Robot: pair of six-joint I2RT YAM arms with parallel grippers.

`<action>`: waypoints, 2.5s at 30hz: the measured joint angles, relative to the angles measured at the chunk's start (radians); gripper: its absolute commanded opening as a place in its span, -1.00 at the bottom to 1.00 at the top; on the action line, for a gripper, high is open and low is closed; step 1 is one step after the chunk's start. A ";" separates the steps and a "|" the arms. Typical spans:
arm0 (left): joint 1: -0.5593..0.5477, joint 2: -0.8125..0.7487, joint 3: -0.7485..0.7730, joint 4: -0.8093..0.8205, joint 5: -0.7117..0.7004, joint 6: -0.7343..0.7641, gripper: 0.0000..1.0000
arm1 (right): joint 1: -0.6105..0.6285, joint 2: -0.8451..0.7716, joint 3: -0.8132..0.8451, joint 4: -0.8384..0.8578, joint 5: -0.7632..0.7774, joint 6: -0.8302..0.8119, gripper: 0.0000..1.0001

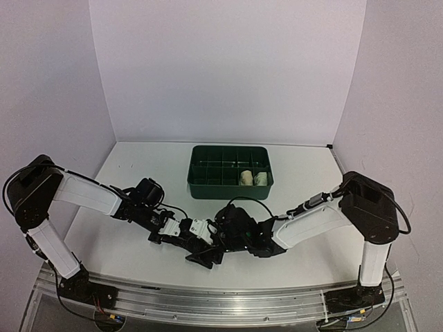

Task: Roll the underwear
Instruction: Roll the underwear to the center of the board, then pick up the underwear from the center of the board.

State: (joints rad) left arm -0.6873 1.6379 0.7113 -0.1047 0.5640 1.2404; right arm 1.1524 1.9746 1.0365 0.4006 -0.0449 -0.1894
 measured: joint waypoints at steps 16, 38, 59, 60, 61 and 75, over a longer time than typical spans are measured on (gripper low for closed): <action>0.042 0.000 0.001 -0.002 -0.010 -0.011 -0.86 | 0.044 0.137 0.041 0.230 0.234 -0.124 0.74; 0.031 0.000 0.001 0.007 -0.020 -0.014 -0.84 | 0.019 0.155 -0.068 0.410 0.176 0.027 0.69; 0.023 0.002 0.002 -0.007 0.027 0.019 -0.63 | -0.014 0.230 0.017 0.309 0.085 0.118 -0.53; 0.023 0.002 0.002 -0.007 0.028 0.019 -0.51 | -0.014 0.229 0.020 0.304 0.079 0.117 -0.60; 0.024 0.002 0.003 -0.006 0.028 0.019 -0.36 | -0.014 0.227 0.022 0.297 0.073 0.116 -0.66; 0.072 -0.064 0.077 -0.140 0.046 -0.113 0.79 | -0.017 0.085 -0.071 0.144 0.162 0.197 -1.00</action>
State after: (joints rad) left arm -0.6149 1.5738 0.7885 -0.2445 0.6095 1.1276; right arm 1.1357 2.0598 0.9655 0.5450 0.1172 0.0081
